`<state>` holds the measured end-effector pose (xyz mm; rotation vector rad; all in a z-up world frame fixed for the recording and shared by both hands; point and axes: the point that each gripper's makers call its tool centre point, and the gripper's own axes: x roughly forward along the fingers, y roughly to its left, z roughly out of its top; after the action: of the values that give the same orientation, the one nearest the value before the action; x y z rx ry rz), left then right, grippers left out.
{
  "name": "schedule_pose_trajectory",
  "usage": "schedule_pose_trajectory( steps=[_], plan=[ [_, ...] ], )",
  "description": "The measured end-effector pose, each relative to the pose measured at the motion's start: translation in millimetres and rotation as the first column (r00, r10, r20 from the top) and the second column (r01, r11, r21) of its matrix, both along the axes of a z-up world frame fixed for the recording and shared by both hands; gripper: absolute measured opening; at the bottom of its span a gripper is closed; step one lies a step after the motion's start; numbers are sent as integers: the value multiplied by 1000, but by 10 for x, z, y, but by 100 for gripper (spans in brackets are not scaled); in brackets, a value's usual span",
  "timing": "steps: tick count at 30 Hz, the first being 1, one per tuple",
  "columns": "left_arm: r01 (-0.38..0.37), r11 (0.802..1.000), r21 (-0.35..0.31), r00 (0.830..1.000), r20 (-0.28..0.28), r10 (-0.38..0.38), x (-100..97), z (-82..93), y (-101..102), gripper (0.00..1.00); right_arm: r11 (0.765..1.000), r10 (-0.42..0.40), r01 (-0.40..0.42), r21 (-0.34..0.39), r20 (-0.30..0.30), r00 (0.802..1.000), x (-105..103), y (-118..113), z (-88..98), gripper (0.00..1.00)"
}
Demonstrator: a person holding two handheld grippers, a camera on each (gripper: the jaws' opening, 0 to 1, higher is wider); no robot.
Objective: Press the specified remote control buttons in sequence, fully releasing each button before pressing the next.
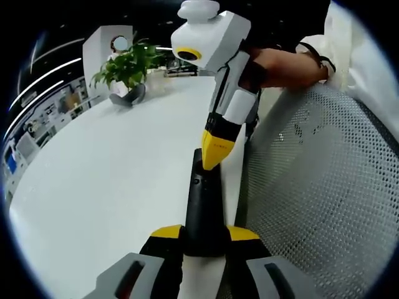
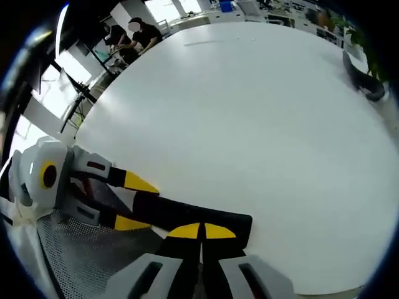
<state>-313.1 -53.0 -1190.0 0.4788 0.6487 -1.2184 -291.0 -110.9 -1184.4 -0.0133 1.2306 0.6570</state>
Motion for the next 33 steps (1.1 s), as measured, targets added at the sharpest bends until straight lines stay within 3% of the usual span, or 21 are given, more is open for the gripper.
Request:
schedule_pose_trajectory(
  steps=[33],
  plan=[
    [-11, 1000, -4, 1000, -11, 11, 10, -6, 25, 25, 999, -43, 44, 29, -19, 999, -1, 3, 10, 0]
  ],
)
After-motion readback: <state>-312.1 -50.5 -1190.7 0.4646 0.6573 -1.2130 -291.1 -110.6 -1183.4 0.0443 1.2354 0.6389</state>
